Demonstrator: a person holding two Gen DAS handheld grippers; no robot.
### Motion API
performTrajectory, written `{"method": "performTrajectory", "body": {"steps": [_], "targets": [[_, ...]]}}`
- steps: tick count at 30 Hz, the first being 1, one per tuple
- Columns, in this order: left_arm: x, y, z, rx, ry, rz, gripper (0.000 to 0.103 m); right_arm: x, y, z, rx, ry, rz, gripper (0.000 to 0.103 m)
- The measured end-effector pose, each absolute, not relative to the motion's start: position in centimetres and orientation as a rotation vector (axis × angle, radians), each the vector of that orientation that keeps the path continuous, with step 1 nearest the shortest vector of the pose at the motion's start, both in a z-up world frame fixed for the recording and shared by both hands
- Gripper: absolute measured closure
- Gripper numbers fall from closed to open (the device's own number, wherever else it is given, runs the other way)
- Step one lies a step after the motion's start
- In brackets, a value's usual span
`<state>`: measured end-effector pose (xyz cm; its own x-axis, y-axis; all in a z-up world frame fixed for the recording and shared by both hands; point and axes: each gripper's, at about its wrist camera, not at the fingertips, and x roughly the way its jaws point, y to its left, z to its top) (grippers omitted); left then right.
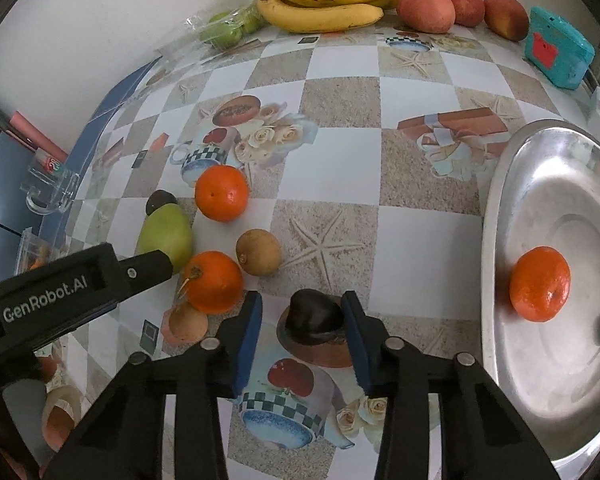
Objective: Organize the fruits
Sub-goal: 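Close the right tool on a second dark avocado and lift it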
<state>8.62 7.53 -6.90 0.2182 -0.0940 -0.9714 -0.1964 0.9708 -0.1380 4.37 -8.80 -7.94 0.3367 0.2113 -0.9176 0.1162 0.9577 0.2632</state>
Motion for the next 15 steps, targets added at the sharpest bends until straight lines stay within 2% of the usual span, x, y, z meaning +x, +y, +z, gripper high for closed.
{"method": "performTrajectory", "body": {"steps": [2, 15], "targets": [[8.6, 7.5, -6.7, -0.250, 1.349, 0.065, 0.030, 4.4, -8.9, -7.9, 0.305, 1.232, 0.051, 0.074], [8.5, 6.5, -5.6, -0.208, 1.323, 0.018, 0.036, 3.4, -10.6, -6.0, 0.385, 1.216, 0.009, 0.074]]}}
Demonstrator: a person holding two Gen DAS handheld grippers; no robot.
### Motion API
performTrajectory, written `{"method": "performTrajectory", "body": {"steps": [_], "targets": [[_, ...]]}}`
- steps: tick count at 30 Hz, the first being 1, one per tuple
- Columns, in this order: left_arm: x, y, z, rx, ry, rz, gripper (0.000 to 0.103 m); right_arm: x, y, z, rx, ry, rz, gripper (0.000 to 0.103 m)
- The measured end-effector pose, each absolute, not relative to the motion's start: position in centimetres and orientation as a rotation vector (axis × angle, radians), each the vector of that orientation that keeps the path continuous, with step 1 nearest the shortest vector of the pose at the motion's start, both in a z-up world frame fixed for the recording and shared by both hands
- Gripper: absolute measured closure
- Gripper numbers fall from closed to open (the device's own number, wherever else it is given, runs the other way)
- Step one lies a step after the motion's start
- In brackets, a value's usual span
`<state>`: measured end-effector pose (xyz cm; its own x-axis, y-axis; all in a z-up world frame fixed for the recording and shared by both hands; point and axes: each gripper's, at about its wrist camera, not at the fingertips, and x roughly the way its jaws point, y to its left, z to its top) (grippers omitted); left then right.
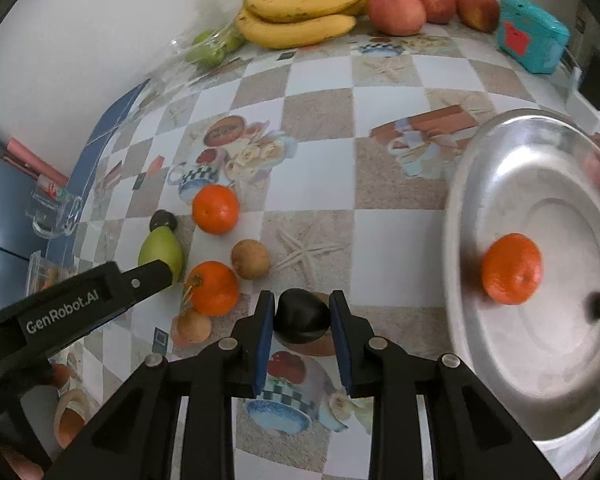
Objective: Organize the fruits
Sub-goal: 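Close the right tool on a second dark avocado and lift it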
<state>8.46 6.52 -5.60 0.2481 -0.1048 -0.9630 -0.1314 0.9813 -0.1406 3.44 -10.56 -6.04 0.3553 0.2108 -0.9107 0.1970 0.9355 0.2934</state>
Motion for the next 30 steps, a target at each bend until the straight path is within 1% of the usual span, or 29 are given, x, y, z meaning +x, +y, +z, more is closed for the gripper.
{"method": "performTrajectory", "body": {"steps": [3, 4, 6, 8, 11, 25, 30], "targets": [[8.4, 5.7, -5.4, -0.179, 1.321, -0.012, 0.036, 3.1, -11.4, -5.8, 0.400, 1.231, -0.036, 0.074], [8.3, 5.5, -5.4, -0.171, 1.322, -0.019, 0.038, 3.0, -11.7, -5.8, 0.407, 1.236, -0.047, 0.074], [8.3, 5.1, -5.5, -0.155, 1.332, -0.041, 0.046, 2.9, -12.3, -5.8, 0.429, 1.241, -0.064, 0.074], [8.2, 4.7, -5.7, -0.148, 1.342, -0.060, 0.046, 2.6, -13.1, -5.6, 0.449, 1.236, -0.086, 0.074], [8.0, 4.2, -5.6, -0.126, 1.342, -0.083, 0.049, 2.4, -13.8, -5.1, 0.460, 1.220, -0.105, 0.074], [7.0, 1.4, -5.6, -0.013, 1.354, -0.195, 0.050, 2.1, -14.4, -4.2, 0.491, 1.189, -0.111, 0.074], [6.4, 0.9, -4.5, 0.013, 1.317, -0.233, 0.050, 2.0, -14.5, -4.1, 0.497, 1.183, -0.113, 0.074]]}}
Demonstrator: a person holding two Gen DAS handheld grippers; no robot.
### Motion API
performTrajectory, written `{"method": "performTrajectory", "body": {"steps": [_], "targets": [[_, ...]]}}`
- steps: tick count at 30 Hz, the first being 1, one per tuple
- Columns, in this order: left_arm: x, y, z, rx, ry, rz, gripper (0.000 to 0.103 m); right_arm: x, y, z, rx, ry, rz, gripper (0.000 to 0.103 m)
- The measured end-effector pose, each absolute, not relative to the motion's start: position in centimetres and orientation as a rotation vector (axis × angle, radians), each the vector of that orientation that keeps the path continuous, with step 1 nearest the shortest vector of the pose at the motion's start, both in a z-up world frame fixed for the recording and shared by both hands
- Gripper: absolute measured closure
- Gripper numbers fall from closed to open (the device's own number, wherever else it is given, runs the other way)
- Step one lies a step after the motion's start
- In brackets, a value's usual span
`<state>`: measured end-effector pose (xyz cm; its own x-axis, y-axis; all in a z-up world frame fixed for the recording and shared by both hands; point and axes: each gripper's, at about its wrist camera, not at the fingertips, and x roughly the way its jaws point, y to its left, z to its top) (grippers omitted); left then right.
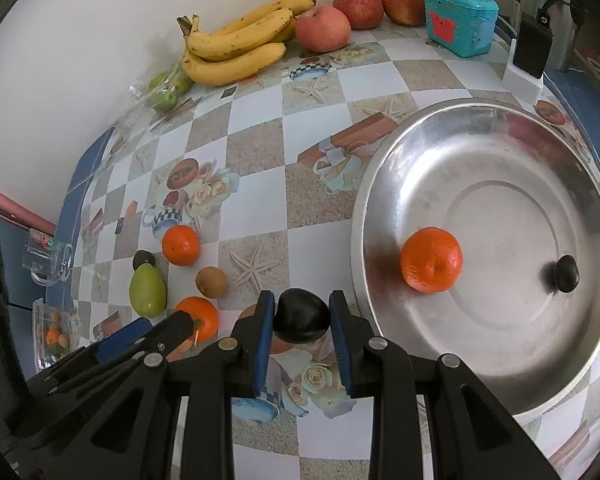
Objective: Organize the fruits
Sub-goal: 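Close the right tool on a second dark avocado and lift it, then grasp a brown kiwi with the left tool while the right tool holds the avocado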
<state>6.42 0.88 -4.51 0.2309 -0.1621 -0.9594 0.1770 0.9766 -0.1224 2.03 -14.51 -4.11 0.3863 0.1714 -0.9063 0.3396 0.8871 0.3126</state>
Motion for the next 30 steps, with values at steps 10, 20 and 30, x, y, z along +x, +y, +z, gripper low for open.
{"method": "performTrajectory", "body": {"steps": [10, 20, 30], "targets": [[6.0, 0.3, -5.2, 0.083, 1.330, -0.242, 0.050, 2.0, -14.6, -4.1, 0.498, 1.184, -0.117, 0.074], [6.2, 0.0, -7.5, 0.201, 1.372, -0.184, 0.056, 1.9, -14.6, -4.1, 0.497, 1.186, -0.118, 0.074], [6.4, 0.0, -7.8, 0.210, 1.374, -0.179, 0.075, 1.9, -14.6, -4.1, 0.495, 1.185, -0.118, 0.074]]}}
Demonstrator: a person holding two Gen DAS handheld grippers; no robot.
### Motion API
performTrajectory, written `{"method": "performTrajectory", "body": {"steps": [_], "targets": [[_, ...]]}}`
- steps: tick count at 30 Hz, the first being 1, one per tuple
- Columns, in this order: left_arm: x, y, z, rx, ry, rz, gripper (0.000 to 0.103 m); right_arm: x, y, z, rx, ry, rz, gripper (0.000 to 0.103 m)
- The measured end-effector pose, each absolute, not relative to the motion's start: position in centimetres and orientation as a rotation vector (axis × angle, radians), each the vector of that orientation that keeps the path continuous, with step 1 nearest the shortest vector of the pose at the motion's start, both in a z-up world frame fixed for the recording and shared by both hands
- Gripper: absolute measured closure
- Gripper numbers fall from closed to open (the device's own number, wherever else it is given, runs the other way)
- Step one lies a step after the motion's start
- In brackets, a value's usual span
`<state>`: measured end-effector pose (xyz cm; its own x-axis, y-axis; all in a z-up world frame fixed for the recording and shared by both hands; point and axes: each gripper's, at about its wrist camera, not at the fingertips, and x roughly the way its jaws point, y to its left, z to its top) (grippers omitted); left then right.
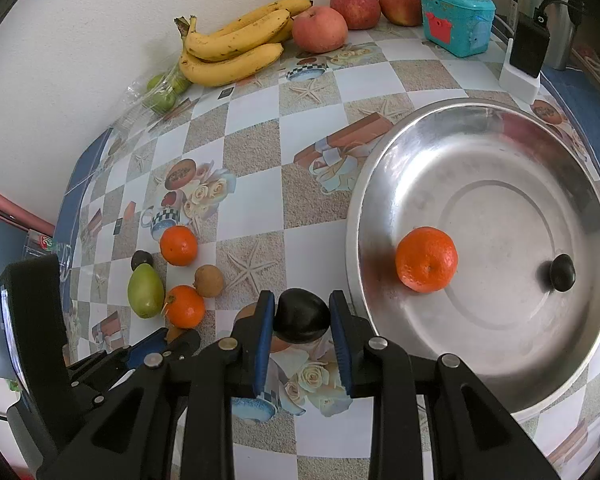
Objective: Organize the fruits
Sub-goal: 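Grasp a brown kiwi with the left tool while the right tool holds the avocado, then carry the kiwi and avocado over the steel bowl and open both tools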
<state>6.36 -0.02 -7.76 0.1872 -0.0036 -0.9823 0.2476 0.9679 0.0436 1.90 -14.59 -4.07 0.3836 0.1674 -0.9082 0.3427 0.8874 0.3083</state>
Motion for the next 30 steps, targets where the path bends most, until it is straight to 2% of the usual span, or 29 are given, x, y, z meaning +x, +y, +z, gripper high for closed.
{"method": "performTrajectory", "body": {"steps": [17, 30], "targets": [[5.7, -1.4, -1.9, 0.094, 1.179, -0.301, 0.075, 1.5, -16.1, -3.8, 0.558, 1.169, -0.132, 0.074], [4.0, -6.6, -0.9, 0.090, 1.110, -0.492, 0.075, -1.5, -24.7, -3.6, 0.658, 1.094, -0.406, 0.074]]}}
